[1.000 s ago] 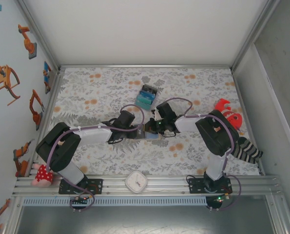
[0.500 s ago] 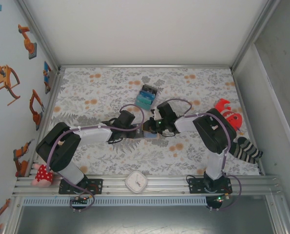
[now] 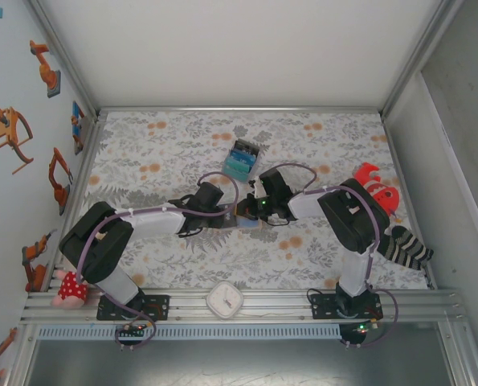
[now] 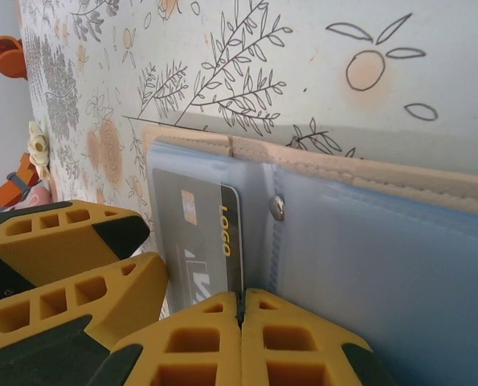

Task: Take the credit cards out of the card holder

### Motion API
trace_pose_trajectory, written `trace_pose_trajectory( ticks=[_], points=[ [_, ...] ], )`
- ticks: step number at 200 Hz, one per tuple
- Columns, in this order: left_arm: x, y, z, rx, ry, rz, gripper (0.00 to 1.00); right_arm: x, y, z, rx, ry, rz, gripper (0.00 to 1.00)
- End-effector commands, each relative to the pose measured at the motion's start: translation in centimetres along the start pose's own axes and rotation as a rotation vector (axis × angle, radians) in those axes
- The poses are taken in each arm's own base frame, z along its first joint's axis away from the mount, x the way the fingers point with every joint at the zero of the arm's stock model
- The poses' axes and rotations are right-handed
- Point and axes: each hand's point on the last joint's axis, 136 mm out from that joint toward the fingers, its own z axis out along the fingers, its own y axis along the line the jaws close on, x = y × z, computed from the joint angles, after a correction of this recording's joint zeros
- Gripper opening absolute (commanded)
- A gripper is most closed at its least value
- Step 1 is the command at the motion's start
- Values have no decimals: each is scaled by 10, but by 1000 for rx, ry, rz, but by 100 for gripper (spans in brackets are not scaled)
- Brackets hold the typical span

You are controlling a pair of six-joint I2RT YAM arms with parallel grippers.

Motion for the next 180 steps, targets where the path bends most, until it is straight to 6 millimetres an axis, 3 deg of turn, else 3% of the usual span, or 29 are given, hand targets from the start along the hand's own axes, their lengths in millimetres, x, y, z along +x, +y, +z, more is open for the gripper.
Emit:
trace_pose_trajectory(
  ticks=[1, 95, 153, 180],
  points=[
    [13, 0, 0, -14, 54, 18, 37, 6, -14, -6, 41, 13, 5, 0],
    [9, 4, -2, -29, 44, 29, 34, -1, -26, -36, 198, -7, -54, 0],
    [-24, -23, -22, 72, -37, 48, 44, -2, -19, -39, 190, -4, -59, 0],
    [-26, -35, -20, 104, -23, 65, 44, -3, -15, -39, 172, -11, -55, 0]
  ],
)
